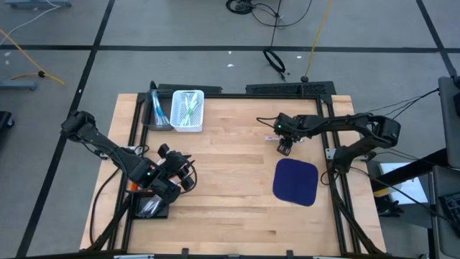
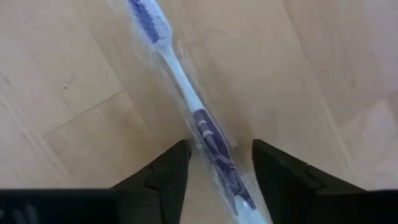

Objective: Pick & Place Toothbrushes
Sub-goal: Put the violet toothbrush into the black bin

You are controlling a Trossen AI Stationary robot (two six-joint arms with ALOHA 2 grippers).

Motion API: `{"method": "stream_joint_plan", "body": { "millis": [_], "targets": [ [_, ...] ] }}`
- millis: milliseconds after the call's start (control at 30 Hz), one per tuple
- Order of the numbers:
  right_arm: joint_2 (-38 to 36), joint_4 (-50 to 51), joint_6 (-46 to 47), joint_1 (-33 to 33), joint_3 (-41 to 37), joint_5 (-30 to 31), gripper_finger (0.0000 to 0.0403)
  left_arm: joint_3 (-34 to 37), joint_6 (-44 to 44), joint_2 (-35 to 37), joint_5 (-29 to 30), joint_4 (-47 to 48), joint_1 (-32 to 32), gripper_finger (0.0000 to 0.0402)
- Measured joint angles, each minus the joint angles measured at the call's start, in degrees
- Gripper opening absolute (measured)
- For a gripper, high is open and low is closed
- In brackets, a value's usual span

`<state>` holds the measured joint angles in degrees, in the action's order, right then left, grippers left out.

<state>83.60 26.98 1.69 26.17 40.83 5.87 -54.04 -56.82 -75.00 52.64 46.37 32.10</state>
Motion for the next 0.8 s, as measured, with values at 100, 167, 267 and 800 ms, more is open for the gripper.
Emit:
{"method": "stream_joint_plan", "body": {
  "millis": [100,167,267,800],
  "targets": [
    [0.61,0.00,0.11,0.00,0.07,-1.31,0.0139,0.00,0.07,0.00,-0.01,0.00,0.00,0.0108],
    [0.63,-0.02,0.18,0.00,0.06,-1.65,0.0105,0.00,-0.04,0.00,-0.02,0.00,0.00,0.0108],
    [0.30,-0.06,0.51,-0.04,0.04,-1.73,0.0043,0.00,-0.07,0.00,-0.02,0.00,0.00,0.0108],
    [-9.88,-13.89,5.24,-3.83,-0.18,-8.71,0.0004,0.00,0.77,0.00,0.04,-2.60,-1.94,0.0108]
  ]
}}
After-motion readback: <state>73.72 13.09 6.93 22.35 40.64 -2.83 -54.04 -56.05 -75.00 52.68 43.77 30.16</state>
